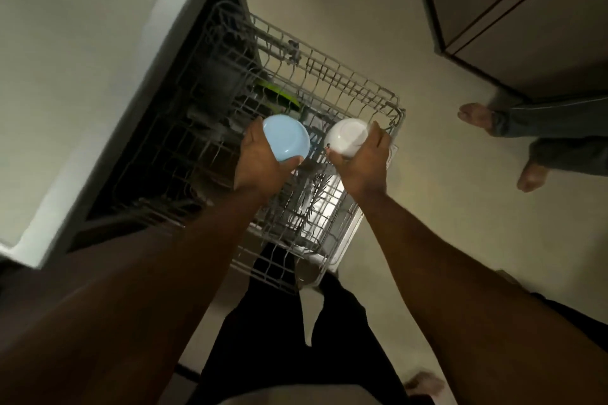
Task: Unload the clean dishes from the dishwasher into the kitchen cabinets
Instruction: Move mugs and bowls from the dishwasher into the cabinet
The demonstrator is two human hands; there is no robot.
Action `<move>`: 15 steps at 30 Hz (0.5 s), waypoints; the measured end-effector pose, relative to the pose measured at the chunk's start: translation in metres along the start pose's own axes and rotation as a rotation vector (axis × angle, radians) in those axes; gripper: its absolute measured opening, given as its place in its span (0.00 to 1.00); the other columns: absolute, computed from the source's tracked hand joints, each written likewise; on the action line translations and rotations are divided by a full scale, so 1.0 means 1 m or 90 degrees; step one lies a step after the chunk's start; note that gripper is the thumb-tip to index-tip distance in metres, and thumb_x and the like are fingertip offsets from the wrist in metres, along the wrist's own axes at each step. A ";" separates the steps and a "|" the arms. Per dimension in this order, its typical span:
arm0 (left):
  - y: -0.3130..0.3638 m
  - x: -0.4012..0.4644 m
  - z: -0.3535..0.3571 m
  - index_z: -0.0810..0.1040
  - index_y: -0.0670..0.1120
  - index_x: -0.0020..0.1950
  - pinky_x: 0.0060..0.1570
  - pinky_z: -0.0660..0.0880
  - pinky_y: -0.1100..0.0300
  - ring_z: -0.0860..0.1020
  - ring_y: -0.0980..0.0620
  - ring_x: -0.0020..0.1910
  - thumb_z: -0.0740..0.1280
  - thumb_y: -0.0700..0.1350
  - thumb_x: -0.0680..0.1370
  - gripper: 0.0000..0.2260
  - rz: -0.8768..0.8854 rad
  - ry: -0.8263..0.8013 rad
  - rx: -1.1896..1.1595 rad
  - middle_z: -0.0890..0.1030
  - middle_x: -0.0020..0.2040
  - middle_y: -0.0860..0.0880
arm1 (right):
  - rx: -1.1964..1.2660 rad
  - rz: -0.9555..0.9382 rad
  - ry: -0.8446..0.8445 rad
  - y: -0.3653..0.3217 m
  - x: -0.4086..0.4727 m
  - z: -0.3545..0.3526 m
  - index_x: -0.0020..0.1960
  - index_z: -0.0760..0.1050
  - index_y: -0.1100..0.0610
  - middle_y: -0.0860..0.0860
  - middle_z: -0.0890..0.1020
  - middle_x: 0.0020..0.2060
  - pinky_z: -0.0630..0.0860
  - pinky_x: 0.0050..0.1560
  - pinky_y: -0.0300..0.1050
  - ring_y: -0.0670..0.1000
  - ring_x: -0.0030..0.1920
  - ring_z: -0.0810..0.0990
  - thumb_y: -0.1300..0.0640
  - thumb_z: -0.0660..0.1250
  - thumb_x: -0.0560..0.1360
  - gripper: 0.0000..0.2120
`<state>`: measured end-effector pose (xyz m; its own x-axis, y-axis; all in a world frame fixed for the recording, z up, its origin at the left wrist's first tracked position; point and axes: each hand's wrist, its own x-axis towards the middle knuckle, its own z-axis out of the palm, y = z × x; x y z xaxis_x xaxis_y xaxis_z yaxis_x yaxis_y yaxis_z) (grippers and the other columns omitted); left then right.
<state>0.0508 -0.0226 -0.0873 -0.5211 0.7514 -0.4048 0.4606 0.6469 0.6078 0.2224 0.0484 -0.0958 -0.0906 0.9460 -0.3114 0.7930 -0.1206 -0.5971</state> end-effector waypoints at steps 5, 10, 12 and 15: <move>-0.008 -0.073 -0.009 0.55 0.44 0.78 0.68 0.69 0.45 0.64 0.43 0.73 0.79 0.54 0.68 0.47 -0.026 0.057 -0.007 0.62 0.75 0.44 | -0.004 -0.080 -0.056 0.008 -0.046 -0.024 0.76 0.57 0.59 0.57 0.60 0.72 0.69 0.68 0.53 0.59 0.71 0.63 0.49 0.79 0.67 0.46; -0.008 -0.141 -0.011 0.52 0.43 0.79 0.69 0.67 0.45 0.61 0.43 0.75 0.78 0.55 0.68 0.50 -0.055 0.096 -0.015 0.59 0.77 0.44 | -0.024 -0.141 -0.098 0.019 -0.091 -0.047 0.76 0.57 0.58 0.57 0.58 0.74 0.69 0.68 0.55 0.59 0.72 0.62 0.47 0.79 0.67 0.47; -0.009 -0.168 -0.013 0.54 0.42 0.78 0.68 0.68 0.45 0.62 0.42 0.74 0.79 0.54 0.67 0.49 -0.057 0.132 -0.019 0.61 0.76 0.43 | -0.039 -0.178 -0.104 0.024 -0.107 -0.054 0.76 0.57 0.57 0.57 0.60 0.74 0.70 0.67 0.56 0.58 0.72 0.61 0.46 0.78 0.66 0.47; -0.011 -0.203 -0.017 0.57 0.40 0.76 0.68 0.69 0.44 0.65 0.41 0.72 0.79 0.54 0.66 0.47 -0.053 0.191 -0.013 0.64 0.74 0.41 | -0.040 -0.226 -0.130 0.026 -0.127 -0.064 0.75 0.58 0.56 0.55 0.64 0.71 0.71 0.65 0.57 0.57 0.71 0.62 0.47 0.78 0.66 0.45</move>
<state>0.1393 -0.1845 -0.0006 -0.7464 0.6223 -0.2360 0.3947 0.6994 0.5959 0.2927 -0.0555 -0.0243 -0.4777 0.8455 -0.2385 0.7254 0.2265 -0.6500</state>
